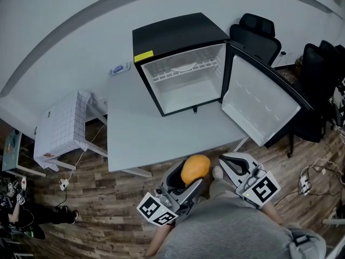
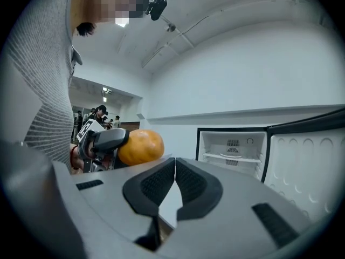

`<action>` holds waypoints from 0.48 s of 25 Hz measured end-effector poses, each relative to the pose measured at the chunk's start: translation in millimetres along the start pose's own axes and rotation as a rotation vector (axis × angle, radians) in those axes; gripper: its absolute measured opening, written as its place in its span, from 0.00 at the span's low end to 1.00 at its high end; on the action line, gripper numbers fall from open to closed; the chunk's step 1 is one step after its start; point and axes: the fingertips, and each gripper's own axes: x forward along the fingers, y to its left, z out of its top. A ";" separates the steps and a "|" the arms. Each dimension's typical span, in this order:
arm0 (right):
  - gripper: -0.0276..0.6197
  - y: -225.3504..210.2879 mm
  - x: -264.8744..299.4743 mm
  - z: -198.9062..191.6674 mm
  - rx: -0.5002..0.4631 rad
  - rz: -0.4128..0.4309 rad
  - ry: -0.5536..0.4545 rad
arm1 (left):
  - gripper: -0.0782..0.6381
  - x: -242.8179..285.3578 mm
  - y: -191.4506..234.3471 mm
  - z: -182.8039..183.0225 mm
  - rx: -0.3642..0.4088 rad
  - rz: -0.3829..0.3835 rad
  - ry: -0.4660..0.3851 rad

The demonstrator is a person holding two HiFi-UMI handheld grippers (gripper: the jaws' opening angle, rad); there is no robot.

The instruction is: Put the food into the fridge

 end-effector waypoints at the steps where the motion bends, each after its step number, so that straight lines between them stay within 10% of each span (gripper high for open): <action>1: 0.06 -4.3 3.6 1.0 -0.004 0.005 -0.002 | 0.54 3.1 3.2 1.4 0.002 0.003 -0.003; 12: 0.06 -54.5 41.7 7.7 -0.010 0.048 -0.017 | 0.54 44.9 43.3 14.3 0.020 0.024 0.004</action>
